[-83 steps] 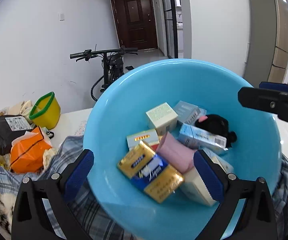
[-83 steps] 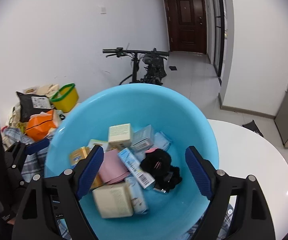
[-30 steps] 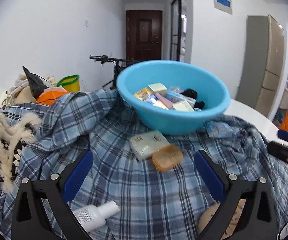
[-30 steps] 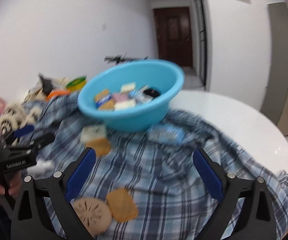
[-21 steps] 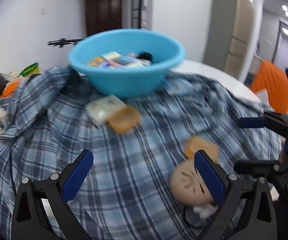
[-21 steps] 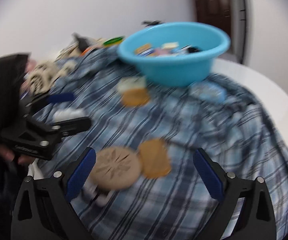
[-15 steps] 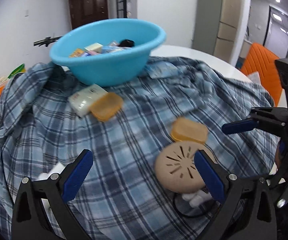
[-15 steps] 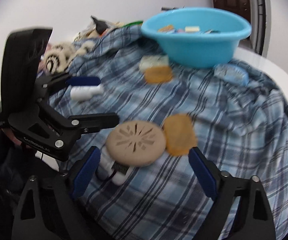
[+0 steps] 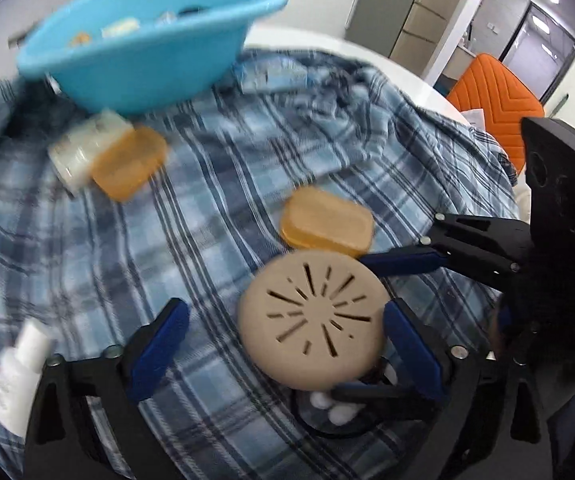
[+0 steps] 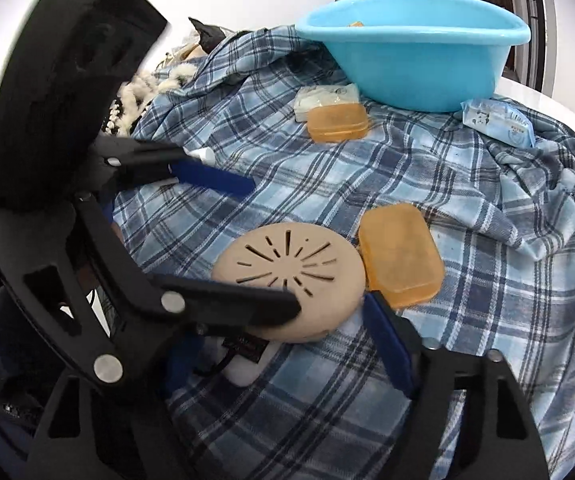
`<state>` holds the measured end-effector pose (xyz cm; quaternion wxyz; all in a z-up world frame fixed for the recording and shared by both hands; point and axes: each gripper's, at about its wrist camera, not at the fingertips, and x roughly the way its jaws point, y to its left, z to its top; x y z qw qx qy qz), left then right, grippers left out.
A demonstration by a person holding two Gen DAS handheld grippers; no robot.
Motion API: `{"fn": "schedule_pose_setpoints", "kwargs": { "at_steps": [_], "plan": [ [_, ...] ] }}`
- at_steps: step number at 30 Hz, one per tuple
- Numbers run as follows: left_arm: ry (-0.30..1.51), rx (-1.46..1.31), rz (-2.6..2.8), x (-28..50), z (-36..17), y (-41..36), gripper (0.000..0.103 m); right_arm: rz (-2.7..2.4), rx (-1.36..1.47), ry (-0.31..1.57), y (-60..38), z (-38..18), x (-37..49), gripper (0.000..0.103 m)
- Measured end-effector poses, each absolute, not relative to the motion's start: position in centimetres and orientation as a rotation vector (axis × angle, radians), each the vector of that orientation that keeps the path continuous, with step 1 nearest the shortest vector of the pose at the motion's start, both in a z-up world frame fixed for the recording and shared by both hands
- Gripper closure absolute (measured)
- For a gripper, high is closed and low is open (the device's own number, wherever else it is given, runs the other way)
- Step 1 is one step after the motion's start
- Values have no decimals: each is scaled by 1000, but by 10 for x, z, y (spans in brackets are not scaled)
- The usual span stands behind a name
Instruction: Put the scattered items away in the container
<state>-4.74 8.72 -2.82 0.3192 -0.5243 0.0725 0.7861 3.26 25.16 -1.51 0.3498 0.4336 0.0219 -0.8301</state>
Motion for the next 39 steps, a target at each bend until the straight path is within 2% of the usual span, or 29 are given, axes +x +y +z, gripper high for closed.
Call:
{"fn": "schedule_pose_setpoints", "kwargs": {
  "at_steps": [2, 4, 7, 9, 10, 11, 12, 16, 21, 28, 30, 31, 33, 36, 37, 38, 39],
  "plan": [
    [182, -1396, 2045, -48, -30, 88, 16, -2158, 1110, 44, 253, -17, 32, 35],
    [179, -1404, 2031, -47, -30, 90, 27, -2168, 1100, 24, 255, -18, 32, 38],
    [200, -1374, 2069, -45, -20, 88, 27, -2171, 1080, 38, 256, -14, 33, 47],
    [213, -1358, 2118, -47, -12, 82, 35, -2181, 1067, 63, 254, -12, 35, 59],
    [214, -1357, 2137, -48, -10, 79, 35, -2183, 1065, 73, 253, -11, 34, 75],
    [212, -1356, 2151, -50, -7, 76, 36, -2180, 1065, 82, 253, -11, 35, 86],
    [204, -1356, 2160, -52, -6, 70, 36, -2178, 1064, 85, 252, -11, 34, 87],
    [188, -1373, 2190, -55, -6, 55, 36, -2172, 1076, 65, 251, -13, 30, 87],
    [192, -1422, 2211, -62, -15, 42, 36, -2141, 1111, -52, 259, -13, 17, 87],
    [201, -1452, 2136, -69, -34, 48, 36, -2100, 1164, -101, 255, -21, -6, 85],
    [189, -1457, 2126, -72, -37, 49, 36, -2099, 1179, -140, 257, -23, -13, 82],
    [179, -1458, 2120, -73, -38, 48, 35, -2099, 1191, -161, 259, -25, -16, 75],
    [164, -1459, 2122, -76, -38, 47, 30, -2081, 1207, -229, 262, -27, -23, 71],
    [168, -1454, 2115, -77, -38, 49, 30, -2035, 1221, -314, 265, -28, -31, 63],
    [171, -1447, 2106, -76, -37, 50, 33, -2024, 1222, -329, 265, -28, -33, 63],
    [173, -1437, 2094, -75, -37, 52, 50, -2014, 1221, -336, 264, -29, -33, 61],
    [177, -1429, 2086, -74, -37, 54, 53, -2008, 1221, -328, 262, -29, -32, 60]
  ]
}}
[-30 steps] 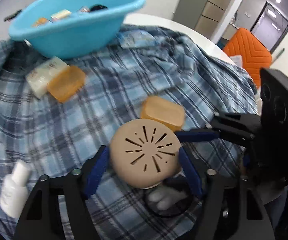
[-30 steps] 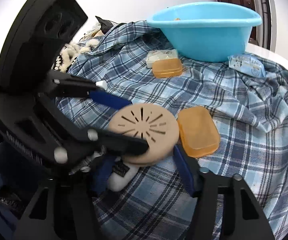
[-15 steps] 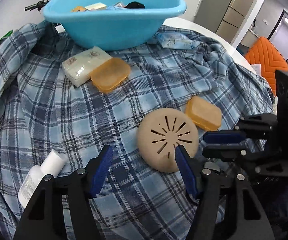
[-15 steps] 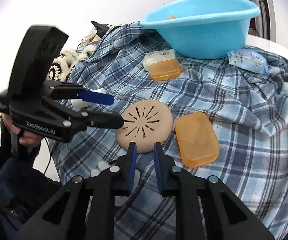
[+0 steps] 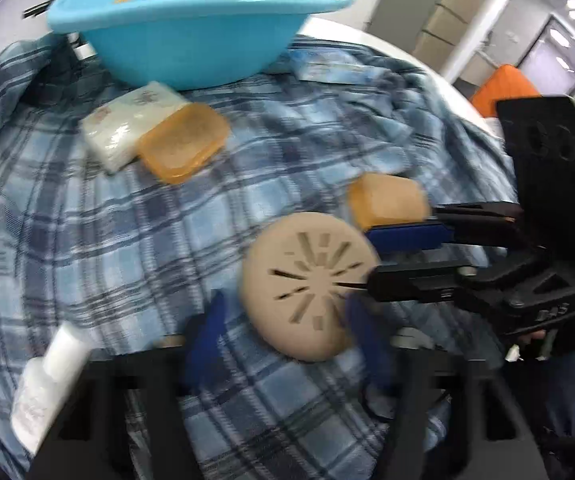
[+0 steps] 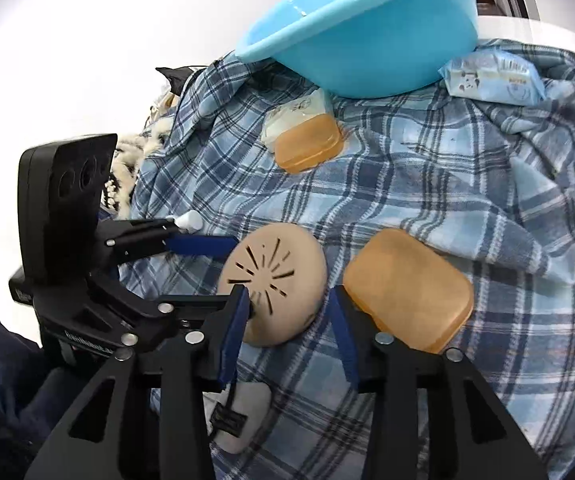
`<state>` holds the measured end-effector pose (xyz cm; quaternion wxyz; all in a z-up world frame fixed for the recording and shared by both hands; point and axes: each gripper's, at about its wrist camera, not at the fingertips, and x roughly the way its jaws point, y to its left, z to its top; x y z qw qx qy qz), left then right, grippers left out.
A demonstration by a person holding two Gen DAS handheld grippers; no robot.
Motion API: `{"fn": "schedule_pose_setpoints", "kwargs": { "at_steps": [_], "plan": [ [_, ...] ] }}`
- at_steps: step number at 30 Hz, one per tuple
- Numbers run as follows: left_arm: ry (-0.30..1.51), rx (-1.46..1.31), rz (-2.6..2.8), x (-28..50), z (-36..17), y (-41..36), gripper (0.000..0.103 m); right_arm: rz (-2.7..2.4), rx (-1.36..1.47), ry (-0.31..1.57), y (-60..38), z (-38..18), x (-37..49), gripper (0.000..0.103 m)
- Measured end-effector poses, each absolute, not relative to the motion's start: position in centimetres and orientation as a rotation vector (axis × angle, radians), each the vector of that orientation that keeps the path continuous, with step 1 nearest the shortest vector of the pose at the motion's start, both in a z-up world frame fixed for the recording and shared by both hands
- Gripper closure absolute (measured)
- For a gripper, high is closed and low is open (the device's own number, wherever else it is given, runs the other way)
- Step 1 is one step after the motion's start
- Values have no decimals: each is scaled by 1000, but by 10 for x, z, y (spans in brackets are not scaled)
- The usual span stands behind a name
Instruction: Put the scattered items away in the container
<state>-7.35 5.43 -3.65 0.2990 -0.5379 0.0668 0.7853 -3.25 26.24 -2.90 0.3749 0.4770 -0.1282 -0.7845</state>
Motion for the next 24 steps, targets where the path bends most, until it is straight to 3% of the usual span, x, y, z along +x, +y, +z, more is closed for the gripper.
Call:
{"fn": "schedule_pose_setpoints", "kwargs": {
  "at_steps": [1, 4, 7, 11, 24],
  "plan": [
    [195, -1421, 2104, -73, -36, 55, 57, -2015, 1216, -310, 260, -28, -31, 61],
    [191, -1418, 2124, -74, -35, 52, 62, -2071, 1202, -249, 260, -25, -27, 82],
    [170, -1406, 2157, -74, -29, 47, 74, -2076, 1194, -277, 267, -23, -27, 87],
    [213, -1366, 2212, -67, -19, 48, 80, -2109, 1144, -239, 268, -13, -20, 89],
    [372, -1267, 2262, -43, -5, 52, 80, -2119, 989, 151, 248, 15, 22, 90]
  ]
}}
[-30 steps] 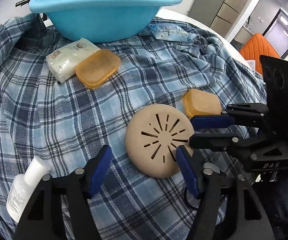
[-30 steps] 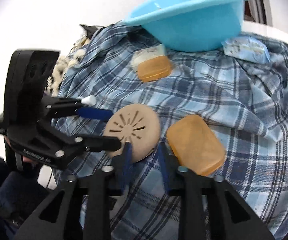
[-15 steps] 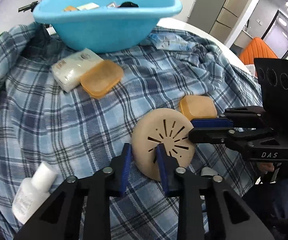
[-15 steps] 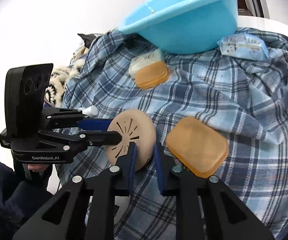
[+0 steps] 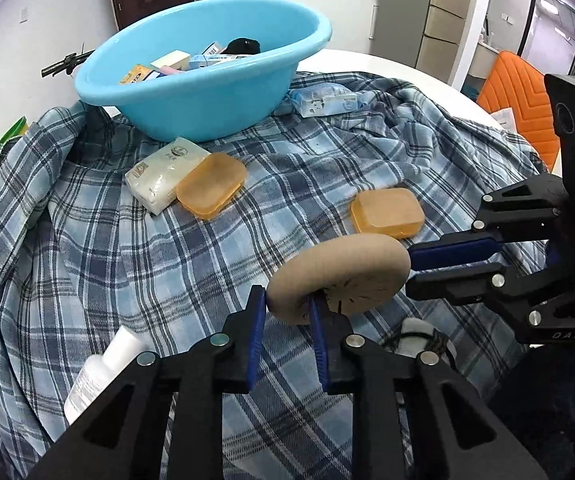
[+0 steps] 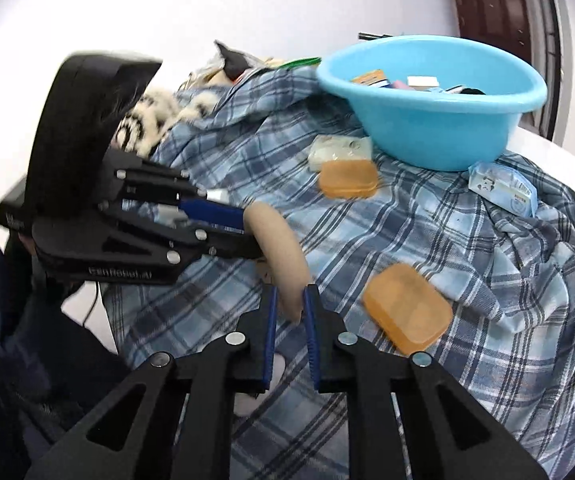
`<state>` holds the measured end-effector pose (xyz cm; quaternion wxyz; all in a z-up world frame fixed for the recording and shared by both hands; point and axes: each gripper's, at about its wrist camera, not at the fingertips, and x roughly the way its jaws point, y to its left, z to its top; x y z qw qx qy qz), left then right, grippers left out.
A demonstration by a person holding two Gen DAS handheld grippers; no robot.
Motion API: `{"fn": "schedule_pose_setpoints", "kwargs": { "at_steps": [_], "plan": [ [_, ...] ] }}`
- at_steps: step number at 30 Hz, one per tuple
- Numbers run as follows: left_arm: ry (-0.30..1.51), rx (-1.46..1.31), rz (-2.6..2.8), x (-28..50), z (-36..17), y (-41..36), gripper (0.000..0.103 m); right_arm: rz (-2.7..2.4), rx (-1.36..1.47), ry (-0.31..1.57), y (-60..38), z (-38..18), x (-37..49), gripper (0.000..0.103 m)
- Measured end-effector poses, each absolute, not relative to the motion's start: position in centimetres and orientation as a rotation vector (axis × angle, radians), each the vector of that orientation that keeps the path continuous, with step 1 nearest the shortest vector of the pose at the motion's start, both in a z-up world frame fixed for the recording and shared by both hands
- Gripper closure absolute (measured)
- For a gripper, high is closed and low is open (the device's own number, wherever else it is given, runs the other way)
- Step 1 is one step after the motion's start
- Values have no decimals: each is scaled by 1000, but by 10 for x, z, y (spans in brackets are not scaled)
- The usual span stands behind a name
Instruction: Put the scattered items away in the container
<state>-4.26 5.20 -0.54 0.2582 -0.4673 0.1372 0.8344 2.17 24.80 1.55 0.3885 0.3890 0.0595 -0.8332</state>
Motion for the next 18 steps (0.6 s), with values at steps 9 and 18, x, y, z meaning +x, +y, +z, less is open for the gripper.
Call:
{"fn": "schedule_pose_setpoints", "kwargs": {
  "at_steps": [9, 18],
  "plan": [
    [322, -1376, 2200, -42, -24, 49, 80, -2173, 933, 256, 246, 14, 12, 84],
    [294, -1373, 2255, -58, -16, 42, 77, -2087, 1135, 13, 253, -9, -31, 70]
  ]
}}
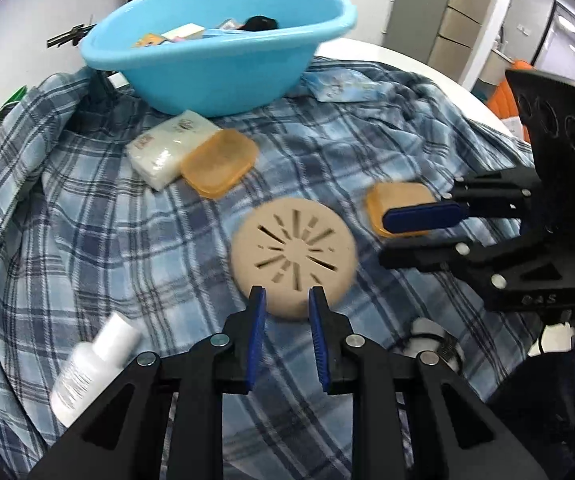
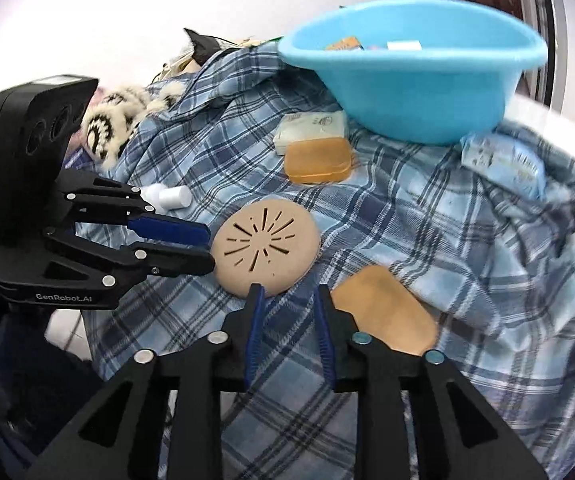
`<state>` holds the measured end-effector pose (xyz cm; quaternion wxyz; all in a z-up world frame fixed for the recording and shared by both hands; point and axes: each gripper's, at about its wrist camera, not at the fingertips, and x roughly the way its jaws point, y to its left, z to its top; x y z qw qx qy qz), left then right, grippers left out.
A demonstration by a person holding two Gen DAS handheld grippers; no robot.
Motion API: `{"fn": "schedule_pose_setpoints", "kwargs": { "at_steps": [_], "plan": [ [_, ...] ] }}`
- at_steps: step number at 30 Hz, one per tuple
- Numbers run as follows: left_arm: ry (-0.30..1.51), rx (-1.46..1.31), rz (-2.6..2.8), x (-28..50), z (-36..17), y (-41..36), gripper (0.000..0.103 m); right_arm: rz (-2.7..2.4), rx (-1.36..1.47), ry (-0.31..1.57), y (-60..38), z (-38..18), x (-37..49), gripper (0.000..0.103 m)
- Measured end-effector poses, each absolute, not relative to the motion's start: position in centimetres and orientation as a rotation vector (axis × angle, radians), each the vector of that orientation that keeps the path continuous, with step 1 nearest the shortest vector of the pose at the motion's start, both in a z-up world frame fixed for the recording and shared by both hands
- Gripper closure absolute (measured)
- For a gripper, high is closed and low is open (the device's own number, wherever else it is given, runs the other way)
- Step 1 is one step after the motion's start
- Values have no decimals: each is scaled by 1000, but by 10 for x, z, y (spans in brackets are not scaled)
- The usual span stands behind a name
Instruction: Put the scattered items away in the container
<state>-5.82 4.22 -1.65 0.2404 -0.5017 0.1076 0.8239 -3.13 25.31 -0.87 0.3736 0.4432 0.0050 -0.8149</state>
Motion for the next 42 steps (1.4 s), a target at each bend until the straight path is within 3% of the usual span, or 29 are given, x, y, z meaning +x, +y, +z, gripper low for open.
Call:
{"fn": "schedule_pose_setpoints", "kwargs": {
  "at_steps": [1, 2, 4, 18, 19, 20, 21, 23, 29, 34, 39, 42],
  "plan": [
    [293, -1378, 2256, -61, -17, 41, 74, -2067, 1153, -31, 253, -10, -35, 63],
    [290, -1387, 2256, -66, -18, 39, 65, -2045, 1174, -88, 254, -11, -39, 60],
    [277, -1407, 2265, -77, -21, 36, 56, -2013, 1190, -186, 256, -13, -47, 60],
    [330, -1419, 2188, -91, -37, 44, 57, -1979, 1169, 24, 224, -18, -71, 59],
    [316, -1424, 2180, -92, -38, 43, 59, -1976, 1167, 25, 223, -18, -72, 59],
    [295, -1422, 2168, -92, -37, 42, 67, -1973, 1164, 23, 223, -18, -72, 59],
    [283, -1418, 2172, -92, -35, 42, 68, -1976, 1158, 27, 224, -18, -72, 62],
    [334, -1397, 2207, -88, -31, 43, 72, -2005, 1125, 56, 225, -14, -68, 79],
    [386, -1350, 2225, -79, -18, 42, 74, -1933, 965, 31, 244, 13, -43, 94],
    [354, -1347, 2153, -72, -15, 49, 74, -1876, 960, 113, 227, 14, -18, 94],
    [436, -1383, 2184, -63, -18, 53, 73, -1957, 1046, 105, 228, 0, -22, 93],
    [415, -1410, 2188, -63, -20, 41, 72, -2018, 1080, 103, 239, -6, -29, 78]
  ]
}}
